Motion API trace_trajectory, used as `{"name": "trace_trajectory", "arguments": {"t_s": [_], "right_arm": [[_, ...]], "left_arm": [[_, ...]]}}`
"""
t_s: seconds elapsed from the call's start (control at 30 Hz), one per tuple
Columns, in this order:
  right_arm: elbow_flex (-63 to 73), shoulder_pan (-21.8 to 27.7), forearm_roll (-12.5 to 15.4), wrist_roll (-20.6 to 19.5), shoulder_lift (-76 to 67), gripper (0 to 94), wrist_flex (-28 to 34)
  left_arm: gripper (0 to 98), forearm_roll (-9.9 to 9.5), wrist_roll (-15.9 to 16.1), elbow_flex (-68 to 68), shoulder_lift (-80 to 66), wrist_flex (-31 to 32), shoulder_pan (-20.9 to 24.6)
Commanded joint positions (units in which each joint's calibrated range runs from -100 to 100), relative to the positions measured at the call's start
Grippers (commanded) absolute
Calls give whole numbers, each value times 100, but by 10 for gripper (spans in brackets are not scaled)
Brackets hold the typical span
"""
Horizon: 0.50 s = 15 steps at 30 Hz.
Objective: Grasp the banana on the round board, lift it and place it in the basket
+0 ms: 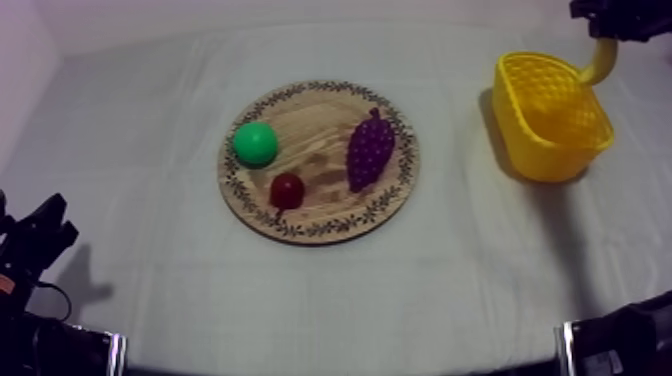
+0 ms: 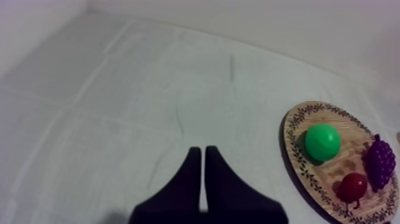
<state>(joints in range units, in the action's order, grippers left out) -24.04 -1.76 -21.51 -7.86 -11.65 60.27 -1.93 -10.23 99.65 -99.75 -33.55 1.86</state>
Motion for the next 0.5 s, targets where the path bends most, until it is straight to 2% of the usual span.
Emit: {"name": "trace_trajectory", "arguments": {"t_s": [0.0, 0.47], "right_arm": [[-97, 107, 40, -82, 193, 80, -90], [-120, 216, 311, -145, 1731, 80, -723]], "left_arm": [[0, 0, 0, 1, 0, 0, -2], [0, 0, -1, 1, 0, 0, -2]]}}
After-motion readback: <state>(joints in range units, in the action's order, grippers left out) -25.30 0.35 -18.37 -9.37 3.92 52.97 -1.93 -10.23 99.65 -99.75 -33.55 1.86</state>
